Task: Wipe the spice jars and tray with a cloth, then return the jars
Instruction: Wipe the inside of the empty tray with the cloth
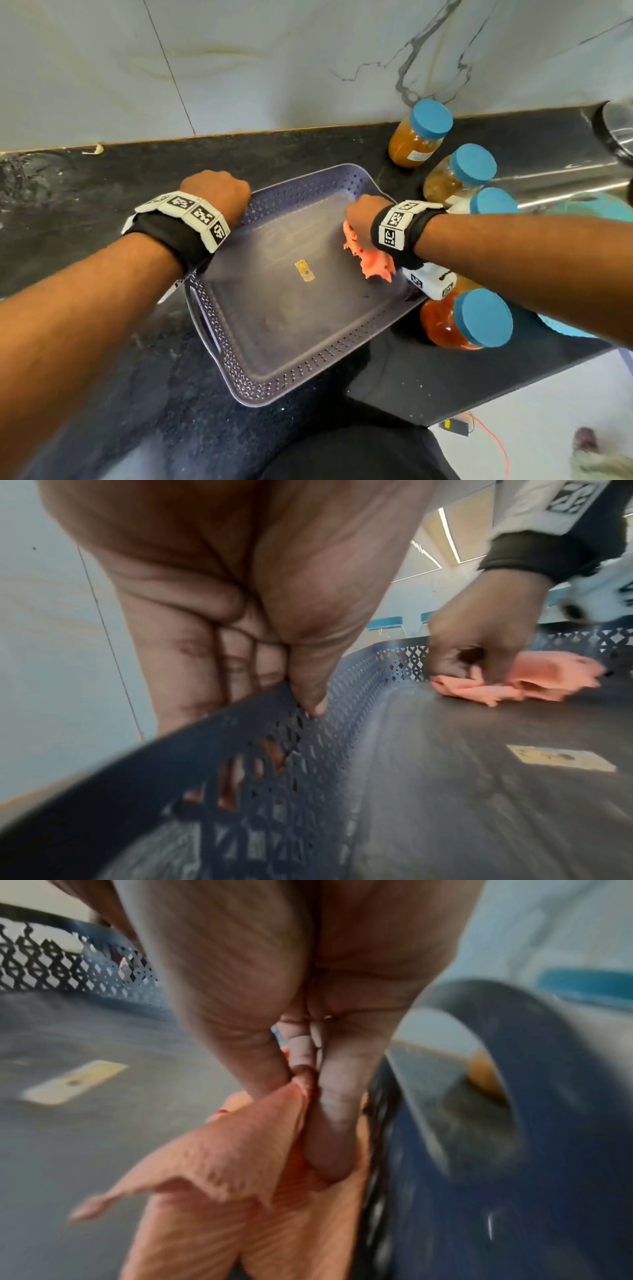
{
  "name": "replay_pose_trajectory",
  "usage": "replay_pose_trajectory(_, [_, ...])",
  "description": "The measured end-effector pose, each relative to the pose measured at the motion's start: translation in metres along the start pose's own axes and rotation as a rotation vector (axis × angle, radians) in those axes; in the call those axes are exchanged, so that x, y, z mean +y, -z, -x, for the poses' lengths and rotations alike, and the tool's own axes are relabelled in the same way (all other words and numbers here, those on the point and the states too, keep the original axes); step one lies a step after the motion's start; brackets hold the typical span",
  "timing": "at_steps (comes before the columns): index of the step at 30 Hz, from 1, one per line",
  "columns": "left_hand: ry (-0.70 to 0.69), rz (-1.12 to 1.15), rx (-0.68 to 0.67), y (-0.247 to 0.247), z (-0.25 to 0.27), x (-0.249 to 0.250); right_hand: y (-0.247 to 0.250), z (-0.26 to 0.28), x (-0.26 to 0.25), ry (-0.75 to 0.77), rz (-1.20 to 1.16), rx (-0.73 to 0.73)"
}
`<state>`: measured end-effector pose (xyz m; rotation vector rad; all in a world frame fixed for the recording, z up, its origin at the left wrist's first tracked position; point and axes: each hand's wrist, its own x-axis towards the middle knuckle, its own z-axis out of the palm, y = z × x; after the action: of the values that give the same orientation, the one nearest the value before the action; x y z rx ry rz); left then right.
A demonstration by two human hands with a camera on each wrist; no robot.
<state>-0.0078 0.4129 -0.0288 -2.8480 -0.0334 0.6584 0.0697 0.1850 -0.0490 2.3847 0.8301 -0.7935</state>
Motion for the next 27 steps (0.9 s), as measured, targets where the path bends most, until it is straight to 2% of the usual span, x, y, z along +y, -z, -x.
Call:
replay_pose_trajectory(3, [-0.013,-0.028,0.001,0.001,0.001,0.001,-0.021,0.012,-0.004,-0.075,0.061,-0.131])
replay_pose_trajectory(6, [-0.018,-0.051,-0.020,-0.001,0.005,0.004,-0.033,0.008,-0.012,-0.021,0.094,-0.233])
replay_pose_trajectory(7, [-0.020,-0.063,-0.024,-0.001,0.007,0.003,-0.037,0.001,-0.016,-0.044,0.123,-0.287])
replay_pose_trajectory(9, [-0.004,-0.090,-0.043,-0.003,0.012,-0.004,-0.045,-0.020,-0.031,0.034,0.133,-0.267])
replay_pose_trajectory(11, [0.019,-0.100,-0.055,-0.006,0.022,-0.011,-0.023,-0.005,-0.055,0.110,0.118,-0.262])
replay_pose_trajectory(15, [0.079,-0.047,-0.091,-0.016,0.048,-0.035,0.018,0.008,-0.063,0.143,-0.207,-0.063])
replay_pose_trajectory(17, [0.128,-0.002,-0.120,-0.029,0.071,-0.049,0.035,0.006,-0.058,0.152,-0.230,0.020])
replay_pose_trajectory(19, [0.195,0.100,-0.146,-0.044,0.096,-0.057,0.049,0.005,-0.057,0.161,-0.116,0.113])
replay_pose_trajectory(22, [0.290,0.356,-0.170,-0.057,0.132,-0.046,0.074,0.002,-0.055,0.168,-0.109,0.234])
replay_pose_trajectory(25, [0.318,0.663,-0.176,-0.068,0.163,-0.021,0.102,-0.005,-0.060,0.155,-0.191,0.341])
replay_pose_trajectory(27, [0.332,0.856,-0.219,-0.074,0.182,-0.007,0.113,-0.007,-0.069,0.145,-0.227,0.357])
